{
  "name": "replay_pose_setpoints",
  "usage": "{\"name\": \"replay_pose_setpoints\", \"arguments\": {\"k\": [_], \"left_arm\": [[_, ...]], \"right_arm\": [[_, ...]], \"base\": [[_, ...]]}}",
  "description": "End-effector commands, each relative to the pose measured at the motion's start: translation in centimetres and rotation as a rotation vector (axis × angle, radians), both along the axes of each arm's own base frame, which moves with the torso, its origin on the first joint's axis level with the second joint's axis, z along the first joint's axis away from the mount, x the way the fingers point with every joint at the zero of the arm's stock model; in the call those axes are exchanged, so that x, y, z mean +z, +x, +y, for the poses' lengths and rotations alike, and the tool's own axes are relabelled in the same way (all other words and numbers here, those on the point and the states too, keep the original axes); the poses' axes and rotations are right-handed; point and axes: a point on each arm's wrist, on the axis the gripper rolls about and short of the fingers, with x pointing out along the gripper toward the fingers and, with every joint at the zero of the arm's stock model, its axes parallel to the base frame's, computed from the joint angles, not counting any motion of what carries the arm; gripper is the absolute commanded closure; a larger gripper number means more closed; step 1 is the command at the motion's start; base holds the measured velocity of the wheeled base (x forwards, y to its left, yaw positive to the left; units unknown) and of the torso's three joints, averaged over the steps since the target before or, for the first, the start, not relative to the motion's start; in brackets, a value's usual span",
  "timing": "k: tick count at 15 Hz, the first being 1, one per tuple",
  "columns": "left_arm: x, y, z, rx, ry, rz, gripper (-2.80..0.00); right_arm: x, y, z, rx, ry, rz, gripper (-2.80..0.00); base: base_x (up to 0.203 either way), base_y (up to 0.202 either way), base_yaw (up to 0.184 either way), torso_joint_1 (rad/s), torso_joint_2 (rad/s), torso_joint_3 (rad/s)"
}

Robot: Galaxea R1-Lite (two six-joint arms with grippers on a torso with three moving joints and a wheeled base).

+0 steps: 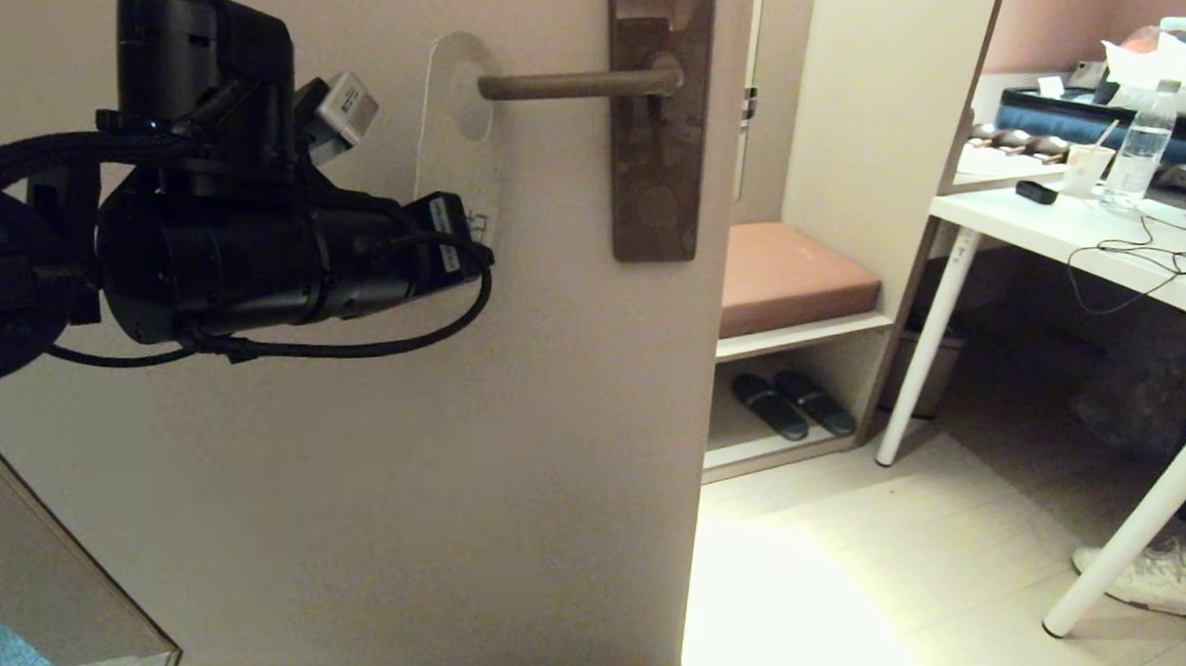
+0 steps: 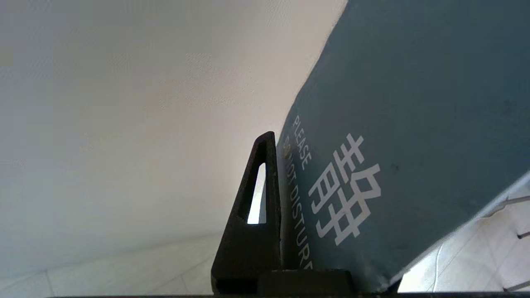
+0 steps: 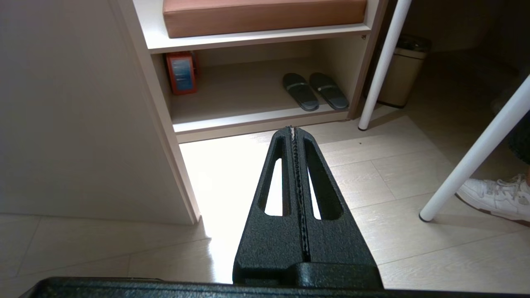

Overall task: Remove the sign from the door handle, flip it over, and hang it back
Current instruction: Hang the sign back with the other side facing out

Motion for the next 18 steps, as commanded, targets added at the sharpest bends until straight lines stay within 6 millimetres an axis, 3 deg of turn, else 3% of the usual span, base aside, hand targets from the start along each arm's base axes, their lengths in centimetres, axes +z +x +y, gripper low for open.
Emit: {"name": "replay_pose_setpoints", "arguments": {"k": [1, 5, 18], "left_arm": [[0.4, 0.2, -0.1, 0.001, -0.008, -0.011, 0.00], [1.2, 0.6, -0.4, 0.001, -0.022, -0.032, 0.00], [0.6, -0.7, -2.2, -0.005, 0.013, -0.020, 0.00]], "right_arm": [[0.0, 0.0, 0.0, -0.001, 0.000, 0.001, 0.00], [0.0, 0.0, 0.0, -0.001, 0.000, 0.001, 0.00], [0.0, 0.0, 0.0, -0.001, 0.000, 0.001, 0.00]], "base": [[0.000, 0.000, 0.000, 0.000, 0.00, 0.000], [0.000, 0.000, 0.000, 0.000, 0.00, 0.000], [0.000, 0.000, 0.000, 0.000, 0.00, 0.000]]}}
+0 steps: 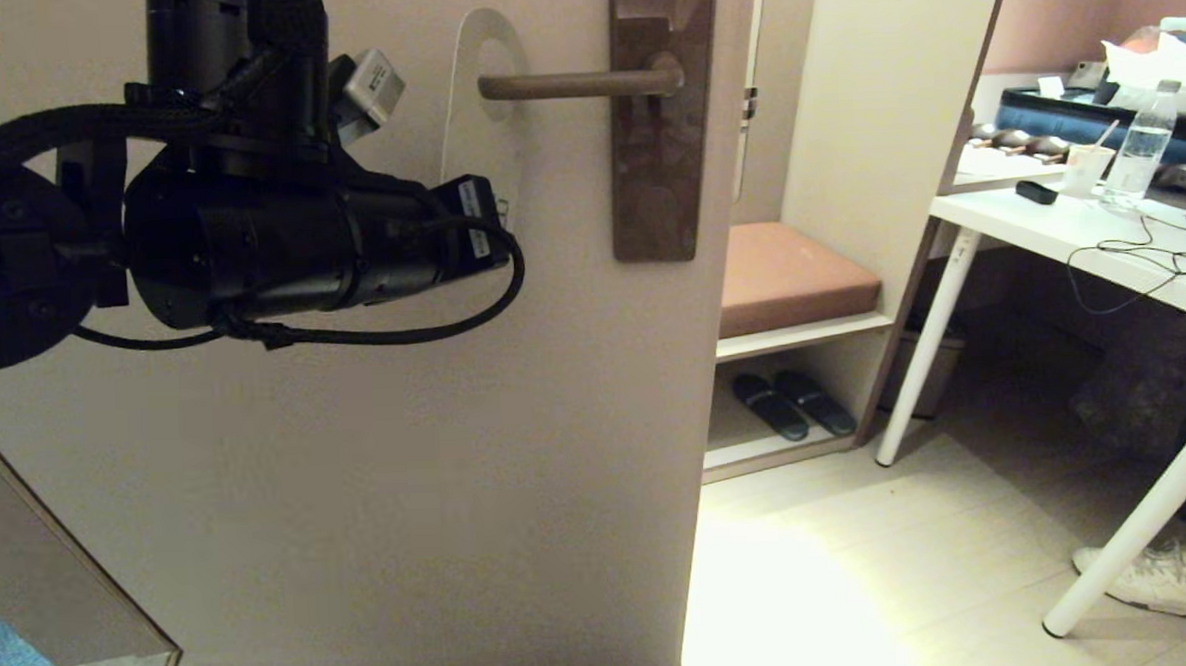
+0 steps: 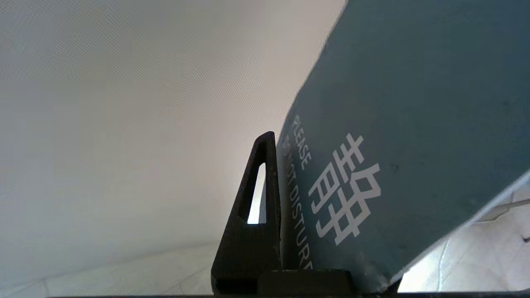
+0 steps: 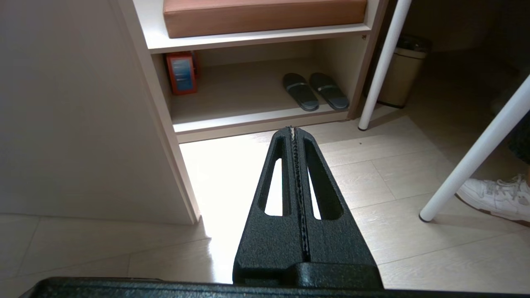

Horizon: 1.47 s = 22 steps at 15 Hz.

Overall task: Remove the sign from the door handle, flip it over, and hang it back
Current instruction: Hang the sign back with the other side facing out

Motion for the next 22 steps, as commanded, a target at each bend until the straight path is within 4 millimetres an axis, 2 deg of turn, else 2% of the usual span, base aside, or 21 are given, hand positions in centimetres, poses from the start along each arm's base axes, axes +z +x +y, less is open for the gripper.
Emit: {"name": "replay_pose_setpoints", "arguments": {"k": [1, 8, 22], "left_arm": [[-0.2, -0.4, -0.4, -0.006, 0.006, 0.004, 0.00], [-0.2, -0.6, -0.6, 0.027, 0.061, -0.027, 0.00], [-0.1, -1.2, -1.6, 0.022, 0.033, -0.068, 0.00]], "right_arm": [[0.0, 0.0, 0.0, 0.000, 0.000, 0.001, 0.00], [0.0, 0.0, 0.0, 0.001, 0.000, 0.001, 0.00], [0.0, 0.0, 0.0, 0.001, 0.000, 0.001, 0.00]], "base": [[0.000, 0.000, 0.000, 0.000, 0.00, 0.000], [0.000, 0.000, 0.000, 0.000, 0.00, 0.000], [0.000, 0.000, 0.000, 0.000, 0.00, 0.000]]}}
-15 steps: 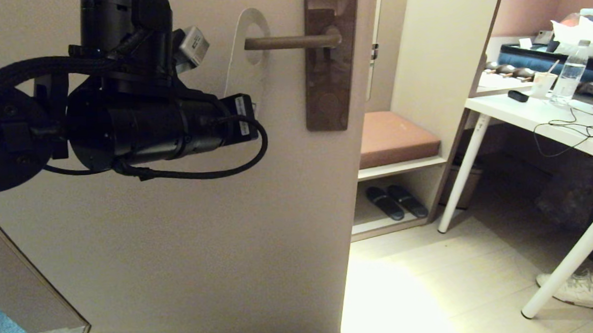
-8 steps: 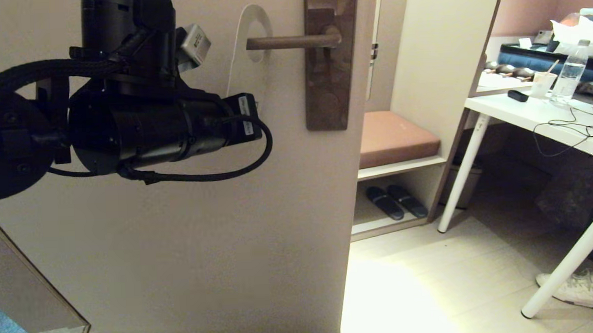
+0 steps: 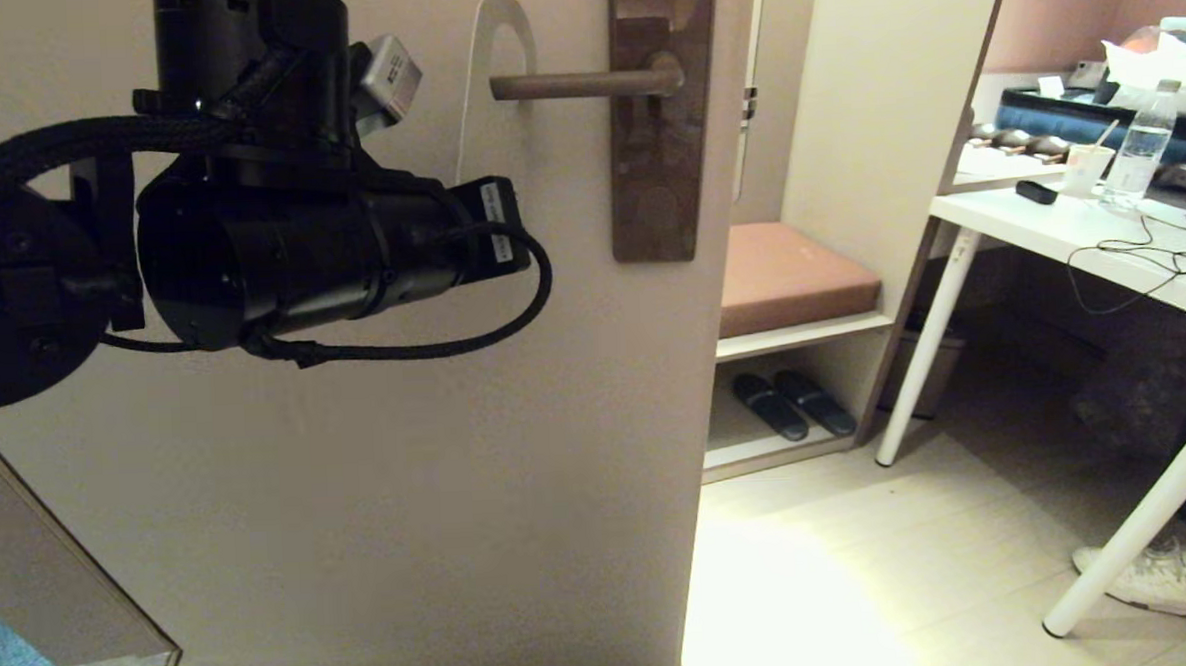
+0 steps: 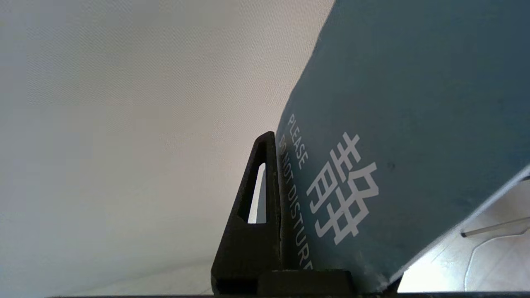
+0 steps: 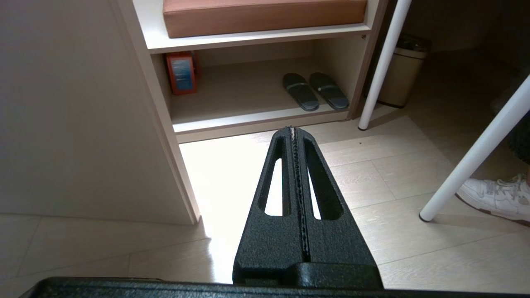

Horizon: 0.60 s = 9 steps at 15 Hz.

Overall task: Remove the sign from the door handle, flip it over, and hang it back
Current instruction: Hang the sign back with the other side facing out

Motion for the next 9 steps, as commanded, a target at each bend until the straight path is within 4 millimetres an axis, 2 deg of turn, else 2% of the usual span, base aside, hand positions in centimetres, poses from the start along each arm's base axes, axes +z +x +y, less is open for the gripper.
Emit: {"name": "replay_pose_setpoints", "arguments": {"k": [1, 9], "left_arm": [[-0.2, -0.1, -0.4, -0.009, 0.004, 0.006, 0.00], [-1.4, -0.1, -1.7, -0.034, 0.033, 0.034, 0.00]], "right_arm": [[0.0, 0.0, 0.0, -0.001, 0.000, 0.000, 0.00], [0.0, 0.0, 0.0, 0.000, 0.000, 0.000, 0.00]], "base": [[0.000, 0.000, 0.000, 0.000, 0.00, 0.000], [0.000, 0.000, 0.000, 0.000, 0.00, 0.000]]}}
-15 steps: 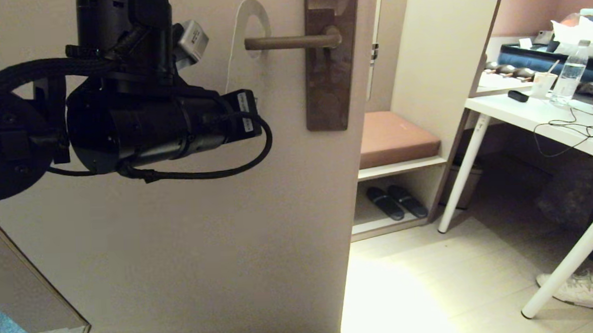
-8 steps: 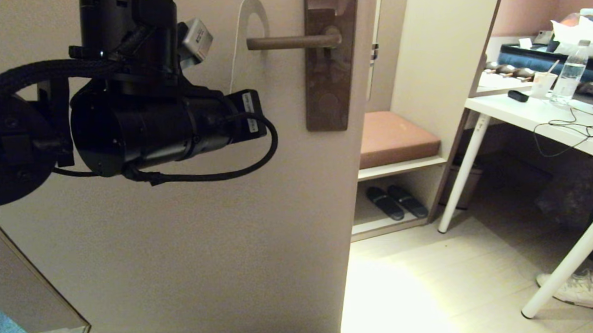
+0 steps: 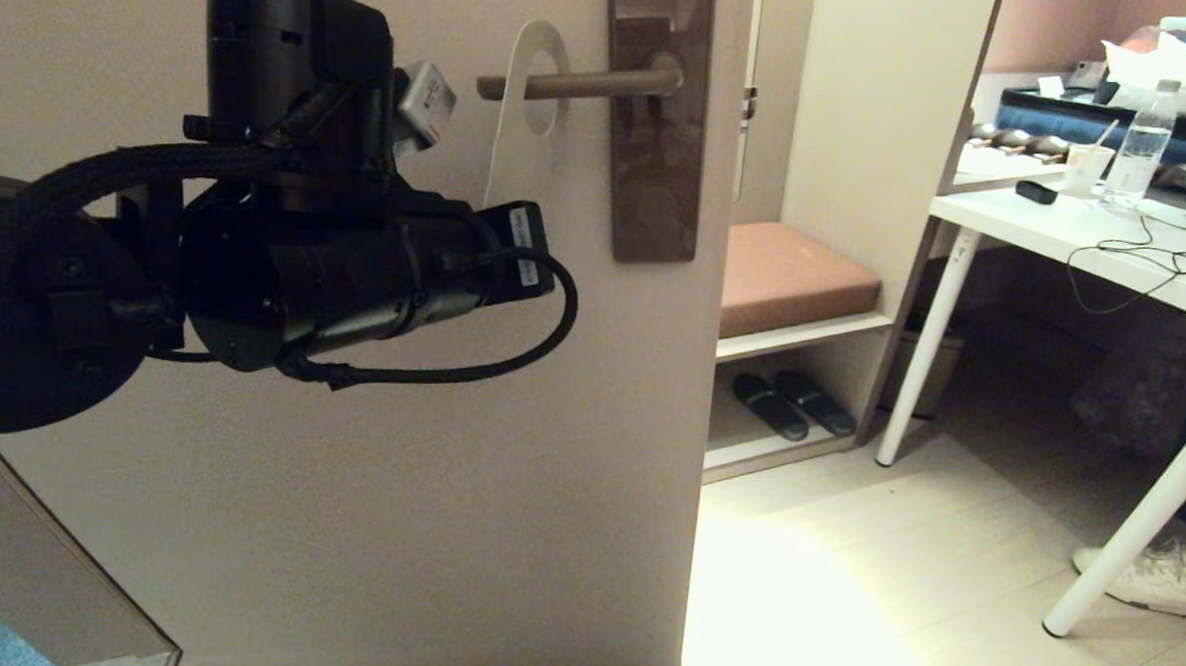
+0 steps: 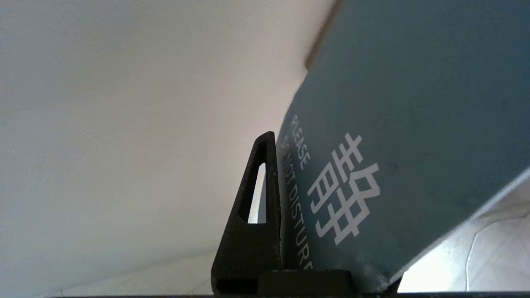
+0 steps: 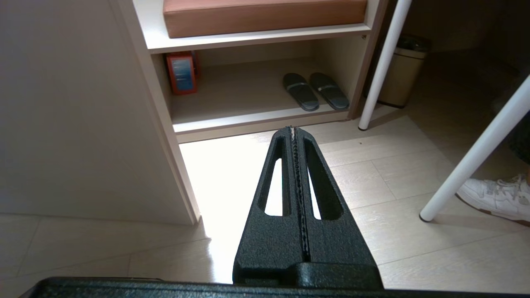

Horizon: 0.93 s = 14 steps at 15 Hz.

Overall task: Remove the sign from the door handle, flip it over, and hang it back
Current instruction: Hang the sign back with the other side facing out

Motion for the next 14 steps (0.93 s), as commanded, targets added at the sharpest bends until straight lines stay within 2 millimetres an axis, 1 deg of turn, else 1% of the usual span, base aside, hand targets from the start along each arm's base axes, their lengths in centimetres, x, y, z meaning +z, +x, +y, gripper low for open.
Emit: {"name": "replay_pose_setpoints", "arguments": {"k": [1, 5, 10, 14], "left_arm": [[-0.5, 0.1, -0.7, -0.012, 0.009, 0.011, 0.00], [-0.9, 0.3, -1.5, -0.028, 0.018, 0.019, 0.00], [-0.1, 0.6, -2.1, -0.044, 0.021, -0.015, 0.00], [-0.1, 0.6, -2.7, -0.057, 0.026, -0.021, 0.00]], "right_arm": [[0.0, 0.0, 0.0, -0.001, 0.000, 0.001, 0.00], [0.0, 0.0, 0.0, -0.001, 0.000, 0.001, 0.00], [0.0, 0.0, 0.0, -0.001, 0.000, 0.001, 0.00], [0.0, 0.0, 0.0, -0.001, 0.000, 0.001, 0.00]], "base": [[0.000, 0.000, 0.000, 0.000, 0.00, 0.000], [0.000, 0.000, 0.000, 0.000, 0.00, 0.000], [0.000, 0.000, 0.000, 0.000, 0.00, 0.000], [0.000, 0.000, 0.000, 0.000, 0.00, 0.000]]}}
